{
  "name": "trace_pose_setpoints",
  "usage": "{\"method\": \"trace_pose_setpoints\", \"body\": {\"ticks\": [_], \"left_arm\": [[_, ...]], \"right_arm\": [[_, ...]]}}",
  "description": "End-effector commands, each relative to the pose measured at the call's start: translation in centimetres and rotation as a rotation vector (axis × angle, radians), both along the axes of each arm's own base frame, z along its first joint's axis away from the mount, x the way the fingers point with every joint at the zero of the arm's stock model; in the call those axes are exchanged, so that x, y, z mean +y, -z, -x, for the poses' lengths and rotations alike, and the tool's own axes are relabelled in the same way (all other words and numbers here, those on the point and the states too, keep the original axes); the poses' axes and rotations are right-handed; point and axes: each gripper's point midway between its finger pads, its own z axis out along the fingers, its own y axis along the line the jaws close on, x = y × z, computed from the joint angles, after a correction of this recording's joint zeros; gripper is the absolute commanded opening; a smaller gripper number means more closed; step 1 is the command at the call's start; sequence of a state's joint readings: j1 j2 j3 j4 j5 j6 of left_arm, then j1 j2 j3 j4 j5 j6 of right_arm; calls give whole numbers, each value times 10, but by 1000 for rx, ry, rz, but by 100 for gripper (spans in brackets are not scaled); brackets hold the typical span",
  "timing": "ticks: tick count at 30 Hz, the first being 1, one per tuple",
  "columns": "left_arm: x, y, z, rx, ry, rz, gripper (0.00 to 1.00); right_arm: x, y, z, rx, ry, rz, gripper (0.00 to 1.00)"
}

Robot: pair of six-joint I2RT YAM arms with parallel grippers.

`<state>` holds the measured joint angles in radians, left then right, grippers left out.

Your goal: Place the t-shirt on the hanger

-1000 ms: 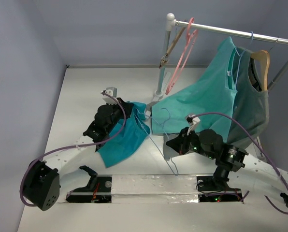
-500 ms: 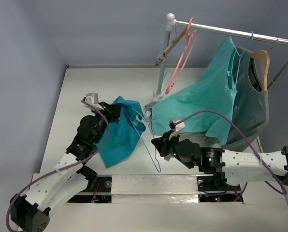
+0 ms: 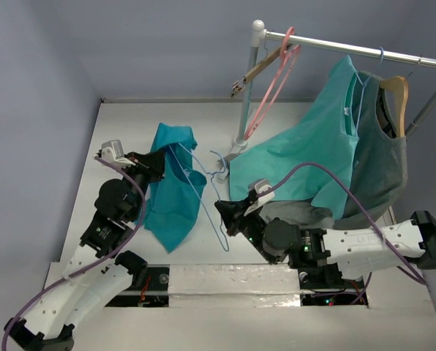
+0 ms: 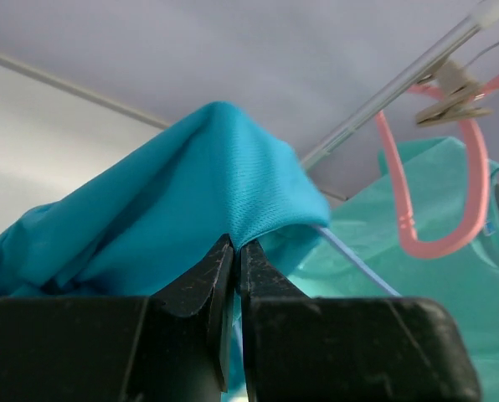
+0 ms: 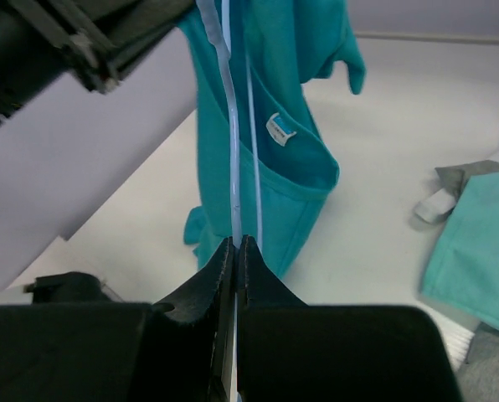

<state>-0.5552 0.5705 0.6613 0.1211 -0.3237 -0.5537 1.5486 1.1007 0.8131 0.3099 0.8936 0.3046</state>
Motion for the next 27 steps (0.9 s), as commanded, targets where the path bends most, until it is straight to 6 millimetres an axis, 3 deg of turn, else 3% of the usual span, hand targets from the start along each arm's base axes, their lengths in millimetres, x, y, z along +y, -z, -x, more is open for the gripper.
{"method": "trace_pose_setpoints", "body": {"ticks": [1,3,4,6,8,10,12,17,18,21,22,23,27], "left_arm": [[8,-53,17,-119,11,56,0],[2,-62,25,-145,61,72,0],[-5,-65,29,-157,109,78,0],[-11,-69,36,-169,157,99,0],[-19,-68,42,-168,214,94,0],[-23,-65,46,-158,244,83,0],[-23,-61,54,-153,267,80,0],[-28,-49,65,-126,323,43,0],[-30,-48,67,-124,338,41,0],[-30,-47,74,-130,361,42,0],[-29,-38,75,-103,360,28,0],[-29,-37,76,-101,363,25,0],[-44,-30,81,-71,452,-3,0]], "right_arm": [[-5,-40,-13,-17,134,-110,0],[-5,-58,-18,-48,174,-128,0],[1,-55,-20,-68,197,-102,0],[12,-76,-29,-120,203,-114,0],[36,-63,-37,-104,174,-60,0],[50,-69,-54,-93,141,-77,0],[56,-62,-73,-77,149,-71,0],[85,-72,-89,-97,0,-117,0],[94,-64,-94,-85,-15,-98,0],[99,-75,-100,-142,-12,-124,0],[100,-80,-98,-160,-24,-137,0],[97,-92,-97,-186,-20,-178,0],[95,-112,-100,-252,-37,-221,0]]}}
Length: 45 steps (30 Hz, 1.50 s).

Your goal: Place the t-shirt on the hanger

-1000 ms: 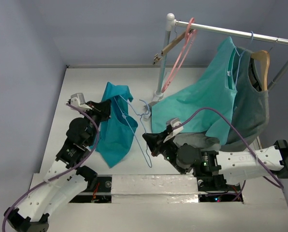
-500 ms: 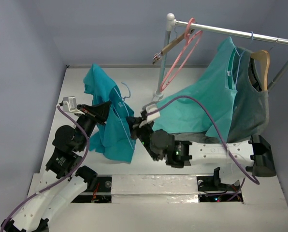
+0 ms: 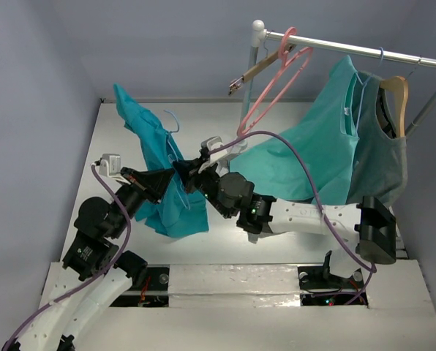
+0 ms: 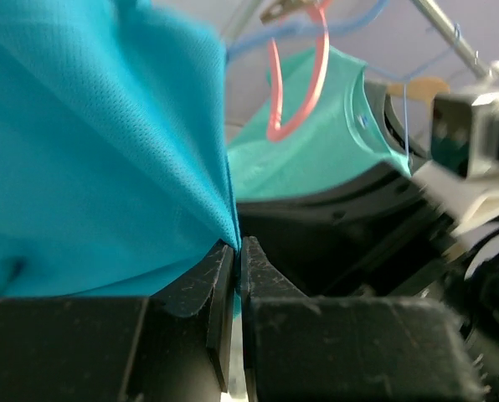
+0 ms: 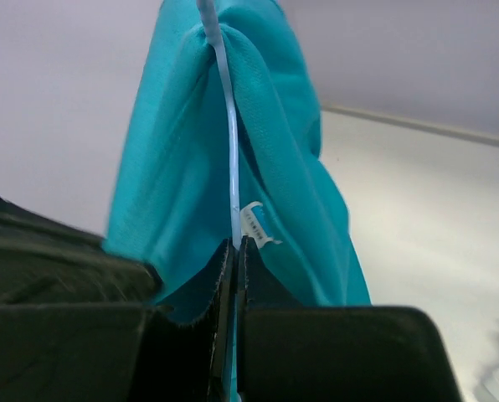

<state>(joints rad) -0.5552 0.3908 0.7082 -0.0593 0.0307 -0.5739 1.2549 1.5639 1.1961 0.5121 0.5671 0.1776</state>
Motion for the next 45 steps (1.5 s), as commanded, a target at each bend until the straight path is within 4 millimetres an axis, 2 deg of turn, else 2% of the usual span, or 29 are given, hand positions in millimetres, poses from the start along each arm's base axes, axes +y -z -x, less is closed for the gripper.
{"method": "trace_pose_setpoints", "body": {"ticks": [1,3,4,5,6,7,9,11,12,14,16,20,24,27,30,35,38,40,42,44,45], "left_arm": [[-13,-11,12,-22,99,-13,0],[-4,-7,10,-3,50,-25,0],[6,-8,6,10,-8,-26,2],[9,-11,6,7,-26,-20,9],[15,-15,4,2,-61,-10,25],[18,-25,5,-13,-74,12,31],[14,-33,1,-18,-66,19,43],[12,-51,3,-46,-51,53,46],[10,-54,0,-46,-49,57,47],[12,-67,-2,-62,-62,97,48],[16,-72,-10,-50,-106,137,48],[11,-71,-29,-10,-141,184,49],[-10,-62,-50,44,-105,207,54],[-13,-59,-58,49,-112,232,58],[-17,-61,-59,24,-90,264,59],[-24,-48,-65,42,-75,279,59],[-29,-35,-72,68,-79,280,57],[-31,-38,-73,48,-65,310,55],[-34,-29,-73,54,-51,318,52],[-35,-21,-75,63,-50,318,46],[-36,-19,-75,69,-49,320,38]], "right_arm": [[-7,-82,0,-129,-18,-212,0],[-16,-93,6,-170,-30,-260,0],[-18,-73,10,-156,-51,-245,0],[-28,-80,13,-155,-51,-290,0],[-30,-73,14,-144,-52,-283,0],[-32,-55,14,-124,-49,-254,0],[-39,-48,16,-111,-50,-263,0],[-43,-31,15,-92,-35,-236,0],[-48,-32,16,-93,-32,-241,0],[-52,-29,17,-91,-28,-240,0],[-58,-23,19,-88,-28,-237,0],[-65,-22,21,-89,-27,-245,0],[-66,-15,24,-88,-27,-225,0],[-64,-10,27,-85,-31,-208,0],[-62,-6,26,-84,-32,-194,0],[-54,2,30,-77,-49,-176,0],[-44,7,36,-75,-71,-152,0],[-38,11,33,-76,-68,-131,0],[-32,13,37,-76,-74,-119,0],[-29,14,36,-77,-74,-116,0],[-28,15,36,-74,-76,-110,0]]}}
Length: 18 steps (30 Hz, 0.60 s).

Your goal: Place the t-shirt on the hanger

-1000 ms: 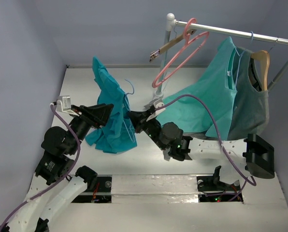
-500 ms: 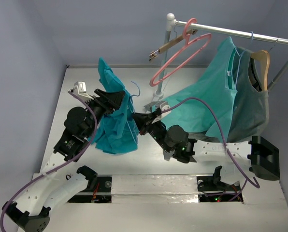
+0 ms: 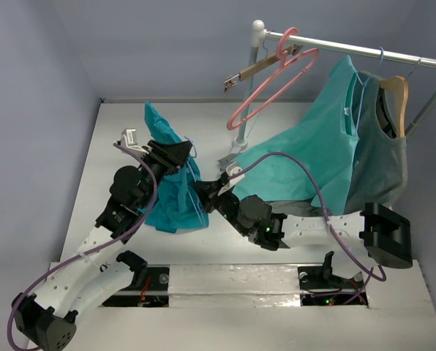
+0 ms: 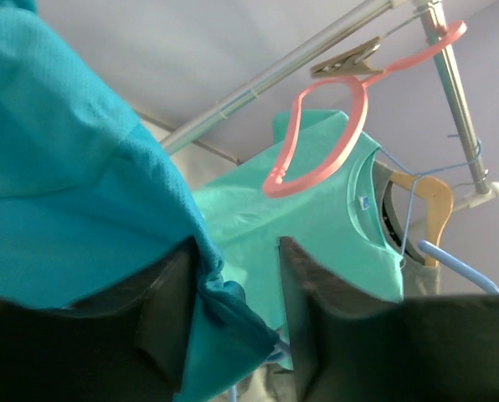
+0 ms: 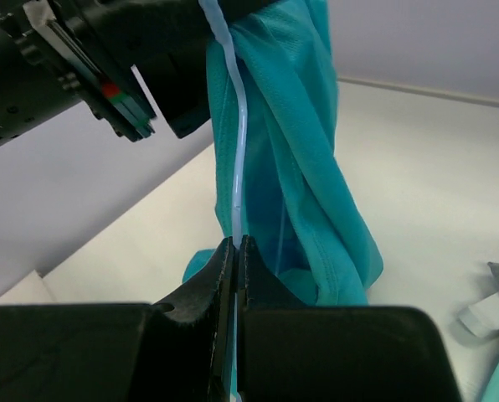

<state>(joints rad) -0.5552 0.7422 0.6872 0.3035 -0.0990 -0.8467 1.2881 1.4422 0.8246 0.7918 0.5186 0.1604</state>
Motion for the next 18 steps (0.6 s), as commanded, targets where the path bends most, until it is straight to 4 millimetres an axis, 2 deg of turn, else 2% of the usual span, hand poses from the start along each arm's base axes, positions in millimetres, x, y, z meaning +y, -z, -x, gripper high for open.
{"method": "trace_pose_setpoints", "body": {"ticks": [1,2,3,5,6,10,11,13,14,16,17,18], "left_arm": [[-3,-18,4,-72,22,74,34],[-2,-17,5,-74,21,77,30],[0,-18,7,-83,18,86,21],[4,-16,7,-81,0,95,10],[7,-18,10,-87,-4,100,0],[13,-19,11,-75,-31,96,0],[14,-20,11,-67,-37,92,0],[16,-24,13,-66,-42,91,0],[18,-27,14,-64,-47,87,0],[21,-33,17,-73,-50,88,0],[22,-37,18,-71,-54,85,0],[23,-40,20,-74,-53,86,0]], "right_arm": [[6,-43,1,-43,1,-100,0],[9,-42,5,-41,-5,-96,0],[9,-40,5,-37,-5,-86,0],[9,-41,5,-36,-6,-91,0],[8,-41,5,-32,-7,-92,0],[7,-40,8,-13,-20,-86,0],[8,-35,9,-5,-31,-62,3],[6,-35,13,14,-47,-48,18],[6,-32,15,22,-57,-32,34],[1,-19,18,47,-67,11,44],[-5,-22,20,47,-72,3,52],[-9,-19,22,56,-73,9,55]]}}
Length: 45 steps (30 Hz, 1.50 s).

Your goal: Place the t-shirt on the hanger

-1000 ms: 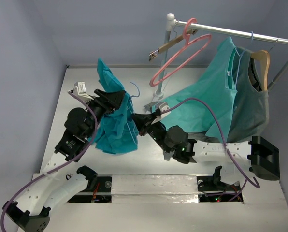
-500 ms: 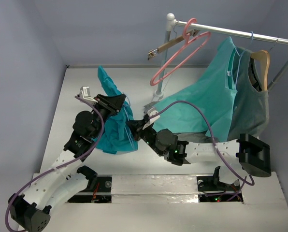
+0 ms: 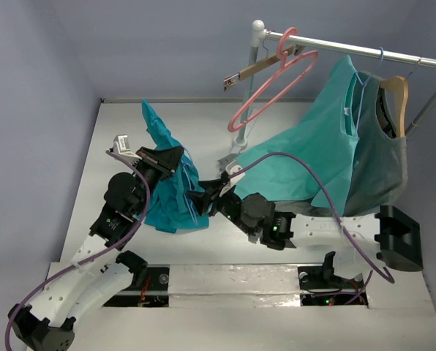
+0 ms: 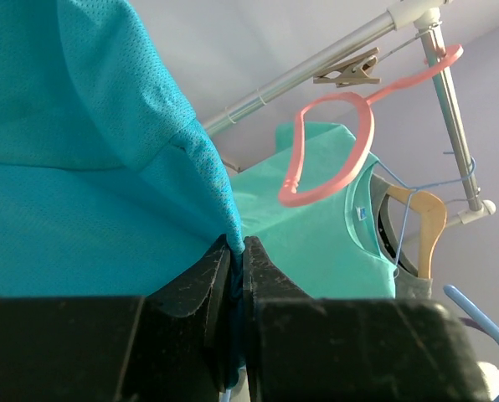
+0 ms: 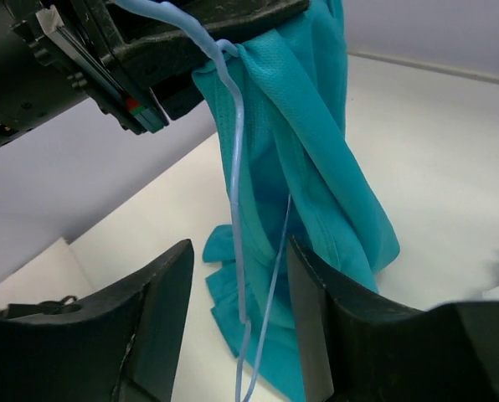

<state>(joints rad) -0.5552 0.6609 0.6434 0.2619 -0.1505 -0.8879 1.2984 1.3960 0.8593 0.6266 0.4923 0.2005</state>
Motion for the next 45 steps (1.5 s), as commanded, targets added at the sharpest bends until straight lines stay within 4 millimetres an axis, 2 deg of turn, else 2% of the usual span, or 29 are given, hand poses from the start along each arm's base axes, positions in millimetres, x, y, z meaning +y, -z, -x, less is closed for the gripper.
{"method": "trace_pose_setpoints", "body": {"ticks": [1,2,4,5,8,10,13,14,16,17,19,24,28,31,32,34,35,36,40,42,43,45], "left_arm": [[8,-49,12,-99,-8,41,0],[8,-52,14,-103,-3,45,0],[8,-56,17,-109,8,59,0],[7,-59,19,-115,18,66,0],[4,-64,23,-124,44,81,0],[3,-67,25,-129,56,87,0],[2,-70,27,-131,66,91,0],[2,-71,27,-133,68,94,0],[2,-72,28,-135,70,96,0],[2,-73,29,-137,73,97,0],[2,-75,30,-141,77,100,0],[3,-77,31,-146,75,107,0],[3,-77,30,-152,71,113,0],[4,-81,29,-170,65,123,0],[6,-83,28,-182,53,126,0],[9,-85,28,-203,40,142,0],[14,-94,29,-237,20,172,0],[15,-92,27,-239,8,183,0],[30,-106,22,-287,-76,222,0],[38,-119,22,-328,-116,245,0],[39,-119,18,-331,-133,232,0],[43,-131,17,-360,-160,232,0]], "right_arm": [[-14,-12,13,18,-31,-28,55],[-20,-15,15,17,-33,-36,57],[-27,-8,15,25,-25,-15,57],[-33,3,13,30,-3,10,55],[-41,21,1,61,22,54,30],[-38,44,-5,95,17,103,27],[-33,68,-16,116,20,165,41],[-29,73,-14,118,-4,178,49],[-28,81,-23,128,7,192,59],[-25,84,-22,131,-10,198,60],[-25,89,-31,142,-4,205,59],[-12,106,-31,170,-47,234,56],[-5,114,-31,187,-59,232,44],[-3,118,-32,199,-54,223,9],[-2,116,-30,201,-64,208,0],[-4,121,-22,215,-98,198,0],[-4,122,-19,225,-113,192,0],[-1,125,-10,241,-145,182,0],[-15,159,12,304,-159,242,0],[-16,164,25,331,-192,234,0],[-14,168,38,338,-218,243,0],[-21,175,47,351,-215,265,0]]}}
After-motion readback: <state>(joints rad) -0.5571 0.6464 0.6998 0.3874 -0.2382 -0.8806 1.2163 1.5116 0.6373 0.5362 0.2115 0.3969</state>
